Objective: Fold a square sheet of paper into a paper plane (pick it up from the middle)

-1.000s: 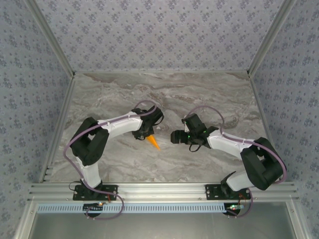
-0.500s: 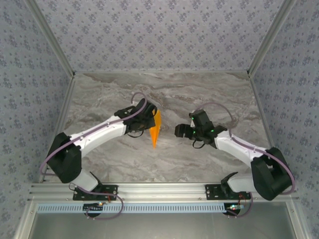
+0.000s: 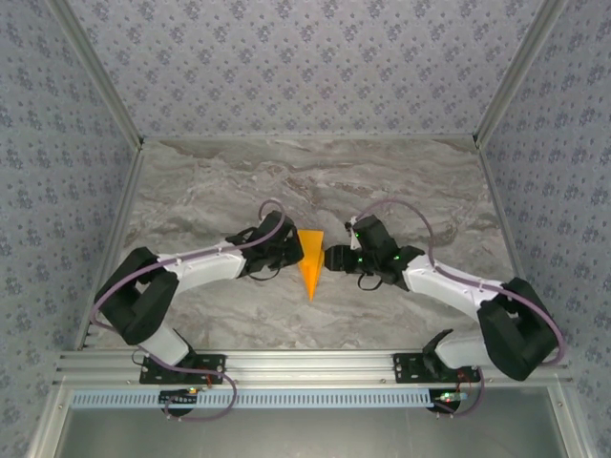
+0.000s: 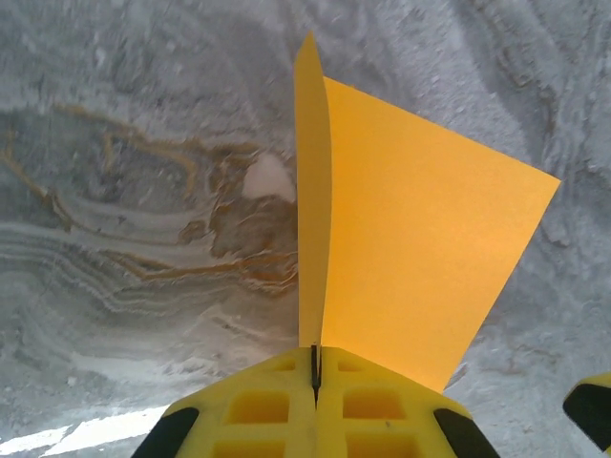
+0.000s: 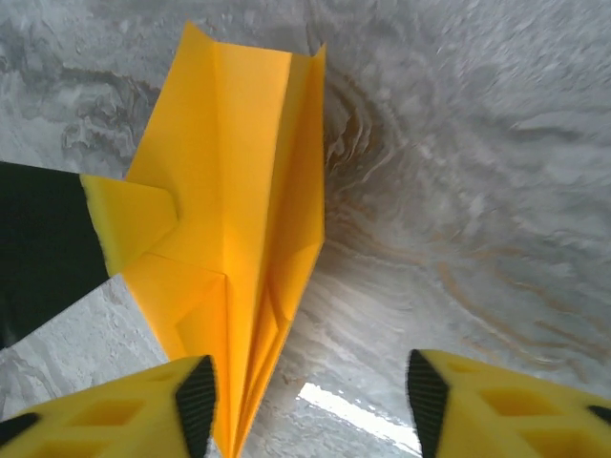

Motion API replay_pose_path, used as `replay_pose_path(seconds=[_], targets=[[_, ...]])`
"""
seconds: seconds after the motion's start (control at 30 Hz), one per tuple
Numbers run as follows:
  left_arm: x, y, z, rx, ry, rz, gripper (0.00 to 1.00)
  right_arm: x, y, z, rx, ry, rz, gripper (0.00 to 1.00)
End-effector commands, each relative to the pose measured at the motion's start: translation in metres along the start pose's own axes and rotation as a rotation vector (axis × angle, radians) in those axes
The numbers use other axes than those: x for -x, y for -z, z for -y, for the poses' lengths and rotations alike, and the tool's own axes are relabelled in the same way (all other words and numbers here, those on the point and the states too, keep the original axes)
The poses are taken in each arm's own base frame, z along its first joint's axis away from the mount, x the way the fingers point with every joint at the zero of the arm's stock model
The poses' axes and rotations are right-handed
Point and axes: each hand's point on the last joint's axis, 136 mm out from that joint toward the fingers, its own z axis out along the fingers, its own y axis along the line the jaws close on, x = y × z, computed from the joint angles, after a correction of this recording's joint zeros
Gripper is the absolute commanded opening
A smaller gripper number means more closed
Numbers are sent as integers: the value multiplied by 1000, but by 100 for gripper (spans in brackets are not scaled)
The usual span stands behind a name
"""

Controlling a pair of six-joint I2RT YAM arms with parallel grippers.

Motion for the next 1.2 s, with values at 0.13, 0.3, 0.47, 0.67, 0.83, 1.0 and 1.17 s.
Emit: replay_pose_path(seconds=[0.13, 0.3, 0.47, 0.67, 0.83, 1.0, 1.17], targets=[[-2, -7, -1, -71, 57, 14, 0, 1, -23, -22, 33, 2, -27, 41], [-4, -7, -5, -64, 55, 11, 0, -3, -33, -33, 50, 27, -62, 34], [-4, -8, -5, -60, 51, 8, 0, -6, -38, -37, 57, 38, -83, 31], [-5, -8, -6, -56, 52, 6, 0, -12, -48, -29, 5, 30, -126, 37], [-5, -8, -6, -54, 48, 5, 0, -21, -56, -27, -26, 91, -172, 43], [-5, -7, -6, -55, 44, 6, 0, -28, -62, -24, -49, 106, -196, 45], [-5, -7, -8, -51, 46, 5, 0, -28, -60, -23, -69, 117, -194, 54]])
